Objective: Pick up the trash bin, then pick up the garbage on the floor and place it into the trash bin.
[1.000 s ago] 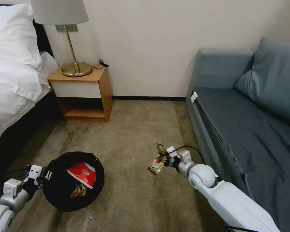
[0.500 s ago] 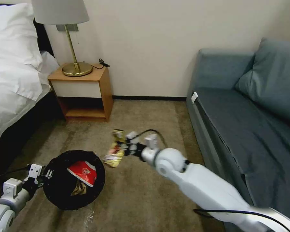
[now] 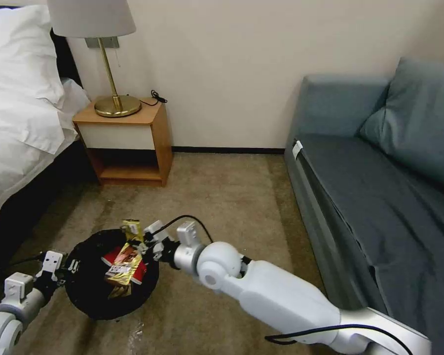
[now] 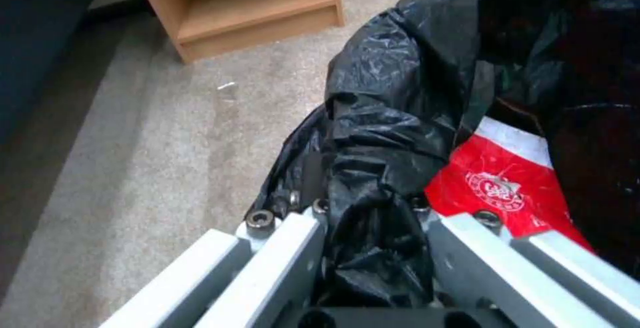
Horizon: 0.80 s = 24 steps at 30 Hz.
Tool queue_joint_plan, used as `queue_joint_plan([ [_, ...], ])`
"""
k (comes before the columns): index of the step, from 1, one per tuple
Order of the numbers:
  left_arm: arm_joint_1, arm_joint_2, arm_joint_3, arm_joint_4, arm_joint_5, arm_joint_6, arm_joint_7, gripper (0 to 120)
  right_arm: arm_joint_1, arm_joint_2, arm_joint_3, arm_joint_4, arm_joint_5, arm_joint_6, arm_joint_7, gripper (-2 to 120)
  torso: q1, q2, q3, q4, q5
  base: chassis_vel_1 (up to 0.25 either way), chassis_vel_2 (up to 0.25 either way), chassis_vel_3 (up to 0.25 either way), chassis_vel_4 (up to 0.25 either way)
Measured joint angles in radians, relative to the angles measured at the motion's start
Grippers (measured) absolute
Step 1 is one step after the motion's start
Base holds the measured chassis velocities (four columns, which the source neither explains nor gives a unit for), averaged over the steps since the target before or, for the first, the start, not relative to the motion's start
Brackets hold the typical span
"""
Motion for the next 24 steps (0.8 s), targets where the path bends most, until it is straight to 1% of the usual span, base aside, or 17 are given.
queue_joint_plan([
  [3,-0.003,-0.002,0.001,0.004,0.000,-0.003,0.000,1,0.005,0.036,-0.021,-0.050,-0.012,0.024,-0.008,0,0.000,0.000,0.000,0.0002,0.0000,0.000,0.000,0.000,0.000],
  [4,-0.003,-0.002,0.001,0.004,0.000,-0.003,0.000,1,0.005,0.036,-0.021,-0.050,-0.012,0.024,-0.008,0,0.000,0.000,0.000,0.0002,0.0000,0.000,0.000,0.000,0.000],
  [7,-0.003,-0.003,0.002,0.006,-0.004,-0.005,0.002,1,0.006,0.077,-0.050,-0.126,-0.054,0.070,-0.009,0,0.000,0.000,0.000,0.0002,0.0001,0.000,0.000,0.000,0.000],
  [8,-0.003,-0.003,0.002,0.006,-0.004,-0.005,0.002,1,0.006,0.077,-0.050,-0.126,-0.054,0.070,-0.009,0,0.000,0.000,0.000,0.0002,0.0001,0.000,0.000,0.000,0.000],
  [9,-0.002,-0.002,0.000,0.009,-0.005,-0.006,0.003,1,0.005,0.085,-0.058,-0.149,-0.080,0.082,-0.001,0,0.000,0.000,0.000,0.0001,0.0000,0.000,0.000,0.000,0.000],
  [10,-0.002,-0.002,0.000,0.009,-0.005,-0.006,0.003,1,0.005,0.085,-0.058,-0.149,-0.080,0.082,-0.001,0,0.000,0.000,0.000,0.0001,0.0000,0.000,0.000,0.000,0.000],
  [12,0.000,-0.001,-0.002,0.014,-0.006,-0.009,0.005,1,-0.001,0.095,-0.060,-0.168,-0.101,0.063,0.035,0,0.000,0.000,0.000,0.0001,0.0001,0.000,0.000,0.000,0.000],
  [13,0.001,-0.001,-0.004,0.016,-0.007,-0.011,0.006,1,-0.006,0.099,-0.059,-0.179,-0.106,0.048,0.057,7,0.000,0.000,0.000,0.0001,0.0000,0.000,0.000,0.000,0.000],
  [14,0.001,-0.001,-0.004,0.016,-0.007,-0.011,0.006,1,-0.006,0.099,-0.059,-0.179,-0.106,0.048,0.057,7,0.000,0.000,0.000,0.0001,0.0000,0.000,0.000,0.000,0.000],
  [15,0.002,-0.001,-0.004,0.016,-0.007,-0.012,0.007,1,-0.010,0.101,-0.058,-0.185,-0.110,0.043,0.064,12,0.000,0.000,0.000,0.0001,0.0001,0.000,0.000,0.000,0.000],
  [16,0.002,-0.001,-0.004,0.016,-0.007,-0.012,0.007,1,-0.010,0.101,-0.058,-0.185,-0.110,0.043,0.064,12,0.000,0.000,0.000,0.0001,0.0001,0.000,0.000,0.000,0.000],
  [17,0.002,-0.001,-0.004,0.017,-0.008,-0.013,0.008,1,-0.011,0.101,-0.057,-0.189,-0.113,0.041,0.067,16,0.000,0.000,0.000,0.0001,0.0001,0.000,0.000,0.000,0.000],
  [18,0.002,-0.001,-0.004,0.017,-0.008,-0.013,0.008,1,-0.011,0.101,-0.057,-0.189,-0.113,0.041,0.067,16,0.000,0.000,0.000,0.0001,0.0001,0.000,0.000,0.000,0.000],
  [20,0.002,-0.002,-0.004,0.020,-0.009,-0.015,0.010,1,-0.018,0.100,-0.051,-0.194,-0.119,0.040,0.072,32,0.000,0.000,0.000,0.0000,0.0001,0.000,0.000,0.000,0.000],
  [21,0.002,-0.002,-0.004,0.020,-0.009,-0.015,0.010,1,-0.018,0.100,-0.051,-0.194,-0.119,0.040,0.072,32,0.000,0.000,0.000,0.0000,0.0001,0.000,0.000,0.000,0.000],
  [23,0.002,-0.004,-0.004,0.021,-0.009,-0.015,0.010,1,-0.024,0.098,-0.049,-0.194,-0.125,0.040,0.073,43,0.000,0.000,0.000,0.0001,0.0001,0.000,0.000,0.000,0.000],
  [24,0.002,-0.004,-0.004,0.021,-0.009,-0.015,0.010,1,-0.024,0.098,-0.049,-0.194,-0.125,0.040,0.073,43,0.000,0.000,0.000,0.0001,0.0001,0.000,0.000,0.000,0.000],
])
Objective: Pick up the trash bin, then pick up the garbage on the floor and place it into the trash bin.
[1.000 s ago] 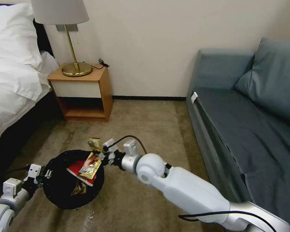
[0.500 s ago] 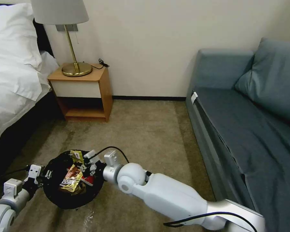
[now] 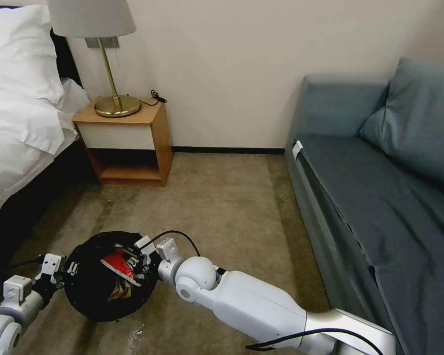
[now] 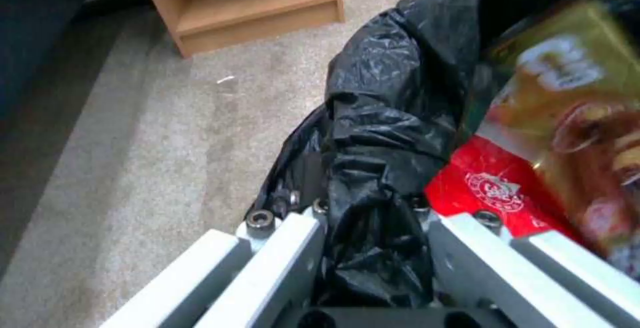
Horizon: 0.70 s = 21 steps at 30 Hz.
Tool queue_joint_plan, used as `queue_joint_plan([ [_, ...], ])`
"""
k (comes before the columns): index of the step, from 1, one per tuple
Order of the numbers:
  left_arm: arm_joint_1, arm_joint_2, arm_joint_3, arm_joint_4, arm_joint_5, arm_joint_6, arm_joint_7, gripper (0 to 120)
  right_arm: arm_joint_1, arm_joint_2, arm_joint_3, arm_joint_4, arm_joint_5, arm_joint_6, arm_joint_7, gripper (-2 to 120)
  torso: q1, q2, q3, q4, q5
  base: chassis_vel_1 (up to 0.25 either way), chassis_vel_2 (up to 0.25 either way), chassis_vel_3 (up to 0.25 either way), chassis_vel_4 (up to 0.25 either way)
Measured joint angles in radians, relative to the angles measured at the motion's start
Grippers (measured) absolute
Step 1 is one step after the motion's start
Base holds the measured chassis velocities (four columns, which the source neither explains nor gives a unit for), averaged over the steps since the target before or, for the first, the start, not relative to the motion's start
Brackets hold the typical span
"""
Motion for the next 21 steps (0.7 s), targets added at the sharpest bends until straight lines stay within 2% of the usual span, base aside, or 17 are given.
queue_joint_plan([
  [2,0.003,-0.003,-0.001,0.002,0.000,-0.003,0.000,1,-0.005,0.000,0.002,0.004,-0.003,0.000,0.000,54,0.000,0.000,0.000,-0.0001,0.0001,0.000,0.000,0.000,0.000],
  [3,0.003,-0.003,-0.001,0.002,0.000,-0.003,0.000,1,-0.005,0.000,0.002,0.004,-0.003,0.000,0.000,54,0.000,0.000,0.000,-0.0001,0.0001,0.000,0.000,0.000,0.000],
  [5,0.005,-0.007,-0.004,0.006,-0.002,-0.005,0.001,1,-0.008,0.000,0.010,0.014,-0.008,0.002,0.000,65,0.000,0.000,0.000,0.0001,0.0000,0.000,0.000,0.000,0.000],
  [7,0.005,-0.008,-0.005,0.008,-0.006,-0.006,0.000,1,-0.008,-0.001,0.014,0.019,-0.008,0.002,0.000,67,0.000,0.000,0.000,0.0001,0.0000,0.000,0.000,0.000,0.000],
  [8,0.005,-0.010,-0.005,0.014,-0.013,-0.006,-0.008,1,-0.007,-0.001,0.028,0.029,-0.006,0.003,0.001,74,0.000,0.000,0.000,0.0000,0.0001,0.000,0.000,0.000,0.000],
  [9,0.005,-0.010,-0.005,0.014,-0.013,-0.006,-0.008,1,-0.007,-0.001,0.028,0.029,-0.006,0.003,0.001,74,0.000,0.000,0.000,0.0000,0.0001,0.000,0.000,0.000,0.000],
  [12,-0.002,-0.015,-0.005,0.028,-0.074,-0.001,-0.055,1,0.009,0.028,0.103,0.045,0.035,0.001,0.020,90,0.000,0.000,0.000,0.0002,0.0001,0.000,0.000,0.000,0.000],
  [13,-0.002,-0.015,-0.005,0.028,-0.074,-0.001,-0.055,1,0.009,0.028,0.103,0.045,0.035,0.001,0.020,90,0.000,0.000,0.000,0.0002,0.0001,0.000,0.000,0.000,0.000],
  [15,-0.008,-0.019,-0.004,0.027,-0.128,0.006,-0.085,1,0.032,0.041,0.153,0.045,0.055,-0.002,0.026,98,0.000,0.000,0.000,0.0003,0.0001,0.000,0.000,0.000,0.000],
  [21,-0.022,-0.033,-0.009,0.020,-0.220,0.009,-0.131,1,0.059,0.034,0.241,0.045,0.079,-0.008,0.029,100,0.000,0.000,0.000,-0.0003,0.0003,0.000,0.000,0.000,0.000],
])
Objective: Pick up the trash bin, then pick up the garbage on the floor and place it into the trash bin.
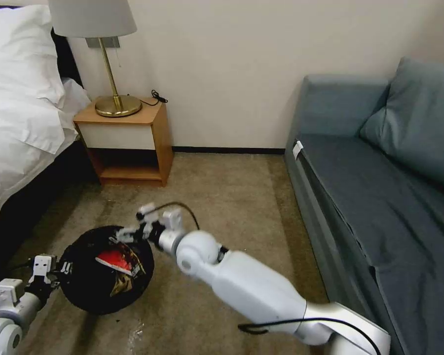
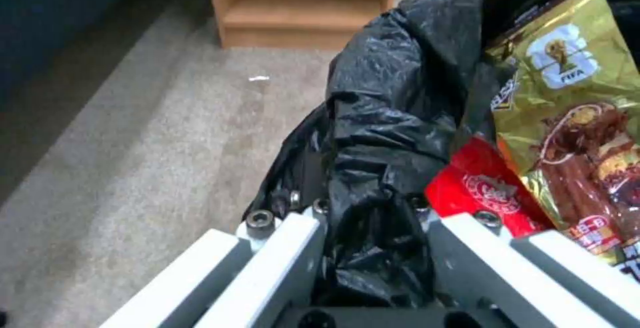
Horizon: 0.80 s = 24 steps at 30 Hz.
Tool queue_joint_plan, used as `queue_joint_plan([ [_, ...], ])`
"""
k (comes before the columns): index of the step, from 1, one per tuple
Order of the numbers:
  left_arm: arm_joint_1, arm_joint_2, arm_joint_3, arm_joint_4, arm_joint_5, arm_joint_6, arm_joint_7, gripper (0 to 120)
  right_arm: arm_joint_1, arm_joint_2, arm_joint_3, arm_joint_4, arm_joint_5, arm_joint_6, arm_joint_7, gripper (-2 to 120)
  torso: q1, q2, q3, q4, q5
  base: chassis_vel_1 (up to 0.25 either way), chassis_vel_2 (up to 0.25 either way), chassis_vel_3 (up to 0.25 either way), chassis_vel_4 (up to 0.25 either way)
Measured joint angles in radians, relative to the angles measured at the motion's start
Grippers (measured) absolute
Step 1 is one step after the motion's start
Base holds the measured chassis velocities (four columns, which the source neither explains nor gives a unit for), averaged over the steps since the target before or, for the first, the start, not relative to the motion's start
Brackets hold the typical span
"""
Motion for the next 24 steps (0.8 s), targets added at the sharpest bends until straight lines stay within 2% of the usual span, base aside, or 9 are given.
queue_joint_plan([
  [5,-0.011,-0.033,-0.001,0.001,-0.089,-0.001,-0.036,1,0.001,-0.024,0.071,-0.001,0.001,0.000,0.000,100,0.000,0.000,0.000,0.0003,0.0001,0.000,0.000,0.000,0.000],
  [11,-0.043,-0.100,-0.001,-0.023,-0.329,0.020,-0.169,1,-0.046,-0.107,0.206,0.014,-0.023,0.001,-0.015,100,0.000,0.000,0.000,0.0001,-0.0001,0.000,0.000,0.000,0.000],
  [12,-0.043,-0.100,-0.001,-0.023,-0.329,0.020,-0.169,1,-0.046,-0.107,0.206,0.014,-0.023,0.001,-0.015,100,0.000,0.000,0.000,0.0001,-0.0001,0.000,0.000,0.000,0.000],
  [14,-0.048,-0.109,-0.001,-0.035,-0.383,0.037,-0.217,1,-0.062,-0.124,0.228,0.024,-0.029,0.001,-0.019,100,0.000,0.000,0.000,0.0000,-0.0001,0.000,0.000,0.000,0.000],
  [16,-0.052,-0.119,-0.001,-0.060,-0.460,0.072,-0.312,1,-0.097,-0.154,0.264,0.043,-0.044,0.001,-0.025,100,0.000,0.000,0.000,0.0000,0.0000,0.000,0.000,0.000,0.000],
  [19,-0.052,-0.121,-0.001,-0.068,-0.479,0.084,-0.355,1,-0.113,-0.163,0.277,0.052,-0.050,0.001,-0.028,100,0.000,0.000,0.000,0.0001,0.0000,0.000,0.000,0.000,0.000],
  [21,-0.046,-0.120,-0.004,-0.100,-0.532,0.125,-0.465,1,-0.151,-0.178,0.302,0.076,-0.061,0.001,-0.030,100,0.000,0.000,0.000,0.0005,0.0000,0.000,0.000,0.000,0.000],
  [22,-0.046,-0.120,-0.004,-0.100,-0.532,0.125,-0.465,1,-0.151,-0.178,0.302,0.076,-0.061,0.001,-0.030,100,0.000,0.000,0.000,0.0005,0.0000,0.000,0.000,0.000,0.000],
  [24,-0.043,-0.119,-0.006,-0.131,-0.563,0.157,-0.549,1,-0.177,-0.185,0.318,0.089,-0.073,0.001,-0.032,100,0.000,0.000,0.000,0.0003,-0.0001,0.000,0.000,0.000,0.000],
])
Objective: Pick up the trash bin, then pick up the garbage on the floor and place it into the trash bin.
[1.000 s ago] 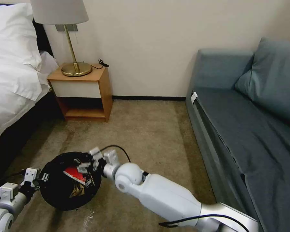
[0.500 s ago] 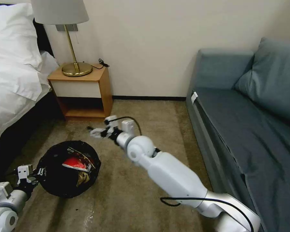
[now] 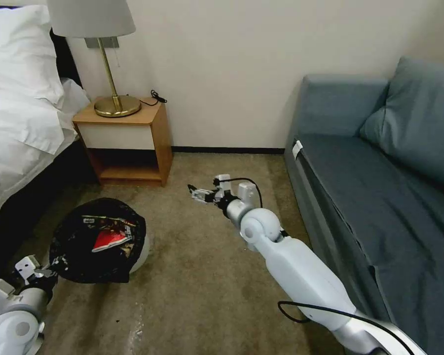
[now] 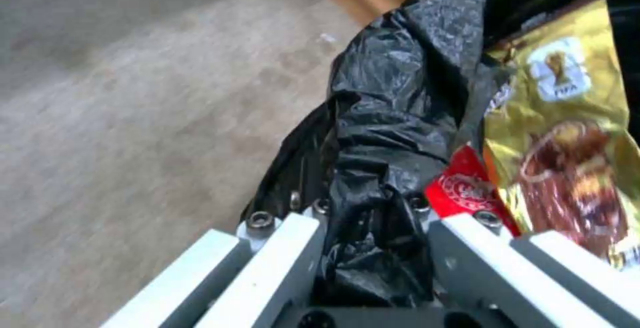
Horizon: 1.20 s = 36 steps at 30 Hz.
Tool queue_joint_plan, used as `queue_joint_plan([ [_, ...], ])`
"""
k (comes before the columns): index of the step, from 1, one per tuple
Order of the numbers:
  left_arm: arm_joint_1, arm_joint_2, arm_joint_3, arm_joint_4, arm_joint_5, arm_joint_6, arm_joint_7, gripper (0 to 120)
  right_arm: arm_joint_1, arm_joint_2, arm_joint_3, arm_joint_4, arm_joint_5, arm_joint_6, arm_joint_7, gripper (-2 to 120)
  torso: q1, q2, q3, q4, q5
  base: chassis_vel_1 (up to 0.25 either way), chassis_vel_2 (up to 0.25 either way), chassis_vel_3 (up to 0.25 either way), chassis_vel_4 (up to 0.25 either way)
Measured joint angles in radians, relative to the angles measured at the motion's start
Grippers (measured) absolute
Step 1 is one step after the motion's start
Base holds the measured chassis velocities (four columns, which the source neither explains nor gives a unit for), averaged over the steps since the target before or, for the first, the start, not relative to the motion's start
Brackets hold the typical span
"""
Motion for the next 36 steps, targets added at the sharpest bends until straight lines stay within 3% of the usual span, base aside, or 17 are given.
queue_joint_plan([
  [6,-0.007,-0.001,0.005,0.002,-0.025,0.023,-0.048,1,-0.056,-0.005,0.030,0.022,-0.024,0.000,-0.003,100,0.000,0.000,0.000,-0.0003,0.0000,0.000,0.000,0.000,0.000],
  [22,-0.005,-0.015,0.026,0.101,0.024,0.067,-0.068,2,-0.128,-0.003,0.049,0.028,-0.077,0.011,-0.017,100,0.000,0.000,0.000,0.0001,-0.0002,0.000,0.000,0.000,0.000],
  [24,-0.003,-0.011,0.026,0.103,0.025,0.082,-0.068,15,-0.131,-0.001,0.049,0.027,-0.081,0.013,-0.019,100,0.000,0.000,0.000,-0.0002,0.0000,0.000,0.000,0.000,0.000],
  [36,0.015,-0.004,0.029,0.077,0.041,0.117,-0.063,56,-0.135,0.000,0.051,0.028,-0.079,0.015,-0.016,100,0.000,0.000,0.000,-0.0001,-0.0002,0.000,0.000,0.000,0.000],
])
